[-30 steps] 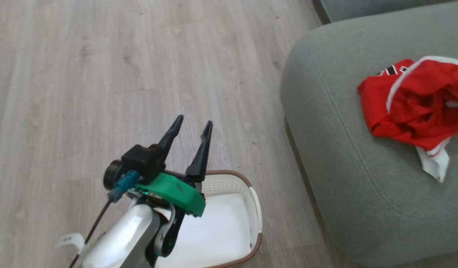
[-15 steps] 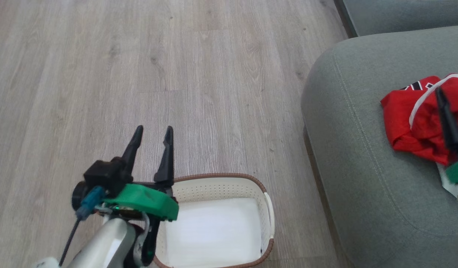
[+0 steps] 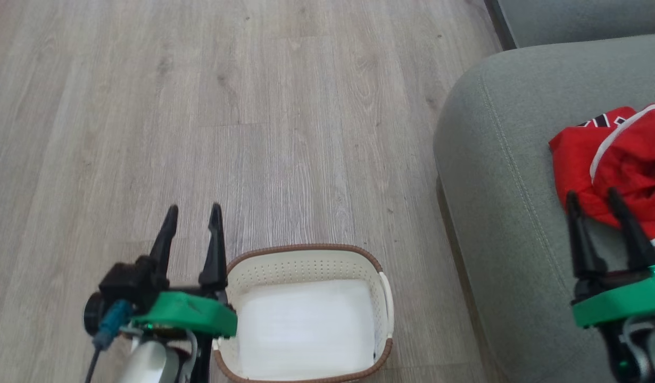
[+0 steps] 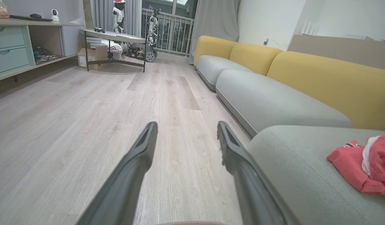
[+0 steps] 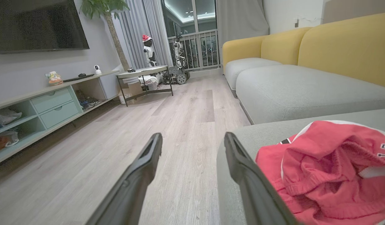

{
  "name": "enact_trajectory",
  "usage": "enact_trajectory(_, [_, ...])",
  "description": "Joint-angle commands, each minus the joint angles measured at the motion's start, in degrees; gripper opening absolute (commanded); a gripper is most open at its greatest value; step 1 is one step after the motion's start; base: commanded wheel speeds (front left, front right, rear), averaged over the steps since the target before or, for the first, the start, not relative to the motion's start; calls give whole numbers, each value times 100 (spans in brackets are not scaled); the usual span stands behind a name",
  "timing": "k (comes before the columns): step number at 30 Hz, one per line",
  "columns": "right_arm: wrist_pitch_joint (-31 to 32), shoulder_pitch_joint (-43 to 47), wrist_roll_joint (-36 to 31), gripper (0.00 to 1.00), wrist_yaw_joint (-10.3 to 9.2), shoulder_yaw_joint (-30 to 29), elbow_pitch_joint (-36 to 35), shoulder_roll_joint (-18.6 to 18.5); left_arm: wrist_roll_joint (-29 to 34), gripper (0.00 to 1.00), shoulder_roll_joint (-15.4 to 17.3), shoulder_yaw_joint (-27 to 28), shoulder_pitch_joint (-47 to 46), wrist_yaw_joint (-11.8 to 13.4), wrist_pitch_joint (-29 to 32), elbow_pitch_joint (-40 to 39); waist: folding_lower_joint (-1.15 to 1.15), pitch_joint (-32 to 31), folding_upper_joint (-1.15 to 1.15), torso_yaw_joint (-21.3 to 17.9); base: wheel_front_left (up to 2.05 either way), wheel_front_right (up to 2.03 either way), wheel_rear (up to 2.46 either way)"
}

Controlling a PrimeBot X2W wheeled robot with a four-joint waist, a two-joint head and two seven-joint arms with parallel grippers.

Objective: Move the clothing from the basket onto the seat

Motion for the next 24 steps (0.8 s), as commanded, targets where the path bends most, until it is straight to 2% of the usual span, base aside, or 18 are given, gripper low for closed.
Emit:
enact_trajectory(1, [-52, -41, -64, 100, -2, 67, -217, -47, 119, 100, 4, 295, -101, -68, -70, -113, 0, -2, 0, -11, 0, 0, 0])
enact_trajectory(6, [-52, -20, -343, 100, -2, 155, -239, 131, 535, 100, -193, 577, 30, -335, -70, 129, 0, -20, 0, -39, 0, 0, 0])
enact_trajectory(12, [-52, -32, -516, 100, -2, 212, -244, 172, 877, 100, -438, 886, 109, -662, -71, 287, 0, -45, 0, -39, 0, 0, 0])
enact_trajectory(24, [-52, -35, -531, 100, -2, 181, -255, 219, 1195, 100, -639, 1194, 144, -927, -71, 374, 0, -27, 0, -30, 0, 0, 0])
